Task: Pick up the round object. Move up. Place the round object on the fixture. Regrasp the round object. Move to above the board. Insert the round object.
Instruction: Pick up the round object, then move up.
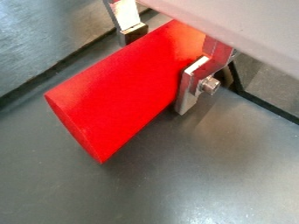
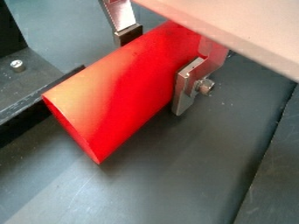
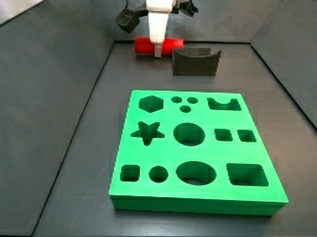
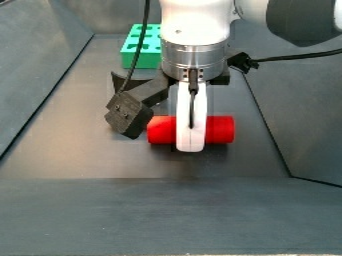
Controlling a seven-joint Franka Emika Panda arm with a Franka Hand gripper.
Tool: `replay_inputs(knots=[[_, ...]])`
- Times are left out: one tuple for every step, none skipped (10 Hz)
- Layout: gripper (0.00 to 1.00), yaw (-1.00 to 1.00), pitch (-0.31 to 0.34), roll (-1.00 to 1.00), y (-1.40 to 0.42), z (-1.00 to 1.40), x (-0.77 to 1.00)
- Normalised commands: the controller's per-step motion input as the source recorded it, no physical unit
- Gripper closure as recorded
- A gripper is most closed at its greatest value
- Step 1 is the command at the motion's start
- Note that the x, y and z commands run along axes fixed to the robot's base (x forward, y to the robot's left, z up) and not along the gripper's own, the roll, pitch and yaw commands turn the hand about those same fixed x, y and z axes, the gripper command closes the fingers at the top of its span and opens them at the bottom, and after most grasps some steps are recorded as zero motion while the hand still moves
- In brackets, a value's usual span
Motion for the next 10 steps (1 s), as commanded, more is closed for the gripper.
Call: replay_inputs(knots=[[1.00,0.00,0.000,0.00,0.00,0.00,0.00],[1.00,0.00,0.000,0.00,0.00,0.00,0.00],[1.00,0.00,0.000,0.00,0.00,0.00,0.00],[1.00,0.00,0.000,0.00,0.00,0.00,0.00],[1.00,0.00,0.000,0.00,0.00,0.83,0.00],[1.00,-0.03,0.012,0.00,0.01,0.80,-0.01],[1.00,-0.04,0.050,0.01,-0.01,0.67,-0.01],[1.00,-0.05,0.075,0.02,-0.02,0.52,-0.01],[1.00,-0.05,0.080,0.04,-0.03,0.40,-0.02],[1.00,-0.04,0.084,0.05,-0.03,0.27,-0.02]])
